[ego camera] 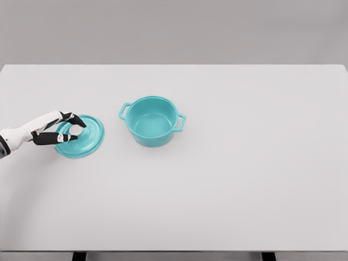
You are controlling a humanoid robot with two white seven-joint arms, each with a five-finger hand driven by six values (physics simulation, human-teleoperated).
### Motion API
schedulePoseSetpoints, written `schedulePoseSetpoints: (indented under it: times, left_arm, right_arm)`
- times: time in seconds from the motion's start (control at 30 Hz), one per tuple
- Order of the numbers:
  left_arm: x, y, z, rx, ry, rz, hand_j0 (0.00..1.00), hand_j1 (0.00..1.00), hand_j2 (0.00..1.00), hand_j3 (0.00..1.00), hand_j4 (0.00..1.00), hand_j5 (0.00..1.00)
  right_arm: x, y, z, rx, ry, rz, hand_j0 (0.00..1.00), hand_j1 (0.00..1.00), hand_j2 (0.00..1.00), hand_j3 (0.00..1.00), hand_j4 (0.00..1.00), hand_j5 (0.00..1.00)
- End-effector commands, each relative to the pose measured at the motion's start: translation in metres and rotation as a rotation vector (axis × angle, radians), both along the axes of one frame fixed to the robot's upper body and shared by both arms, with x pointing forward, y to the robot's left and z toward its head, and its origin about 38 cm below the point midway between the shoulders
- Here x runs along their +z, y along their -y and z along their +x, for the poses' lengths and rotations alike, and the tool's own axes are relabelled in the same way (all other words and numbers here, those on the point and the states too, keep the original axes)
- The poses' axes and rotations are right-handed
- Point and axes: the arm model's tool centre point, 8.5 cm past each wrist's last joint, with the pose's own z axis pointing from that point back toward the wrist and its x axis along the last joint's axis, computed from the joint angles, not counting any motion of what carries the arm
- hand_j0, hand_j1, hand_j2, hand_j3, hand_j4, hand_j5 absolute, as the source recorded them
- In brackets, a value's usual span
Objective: Cover the pot with left arm
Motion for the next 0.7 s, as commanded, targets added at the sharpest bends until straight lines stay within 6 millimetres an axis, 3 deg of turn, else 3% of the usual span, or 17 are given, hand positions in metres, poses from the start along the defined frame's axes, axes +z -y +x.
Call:
schedulePoseSetpoints:
  times: [0.0,0.33,0.67]
  left_arm:
    - [-0.002,-0.001,-0.001,-0.007,0.001,0.013,0.48,0.48,0.48,0.48,0.48,0.48]
    - [-0.001,0.006,-0.005,-0.055,0.017,0.008,0.49,0.49,0.49,0.49,0.49,0.49]
    - [0.023,0.029,-0.007,-0.140,0.068,0.000,0.49,0.49,0.49,0.49,0.49,0.49]
  right_arm:
    - [0.000,0.000,0.000,0.002,0.001,0.001,1.00,1.00,1.00,1.00,1.00,1.00]
    - [0.000,0.000,0.000,0.000,0.001,0.001,1.00,1.00,1.00,1.00,1.00,1.00]
    - [0.000,0.000,0.000,0.001,0.002,0.001,1.00,1.00,1.00,1.00,1.00,1.00]
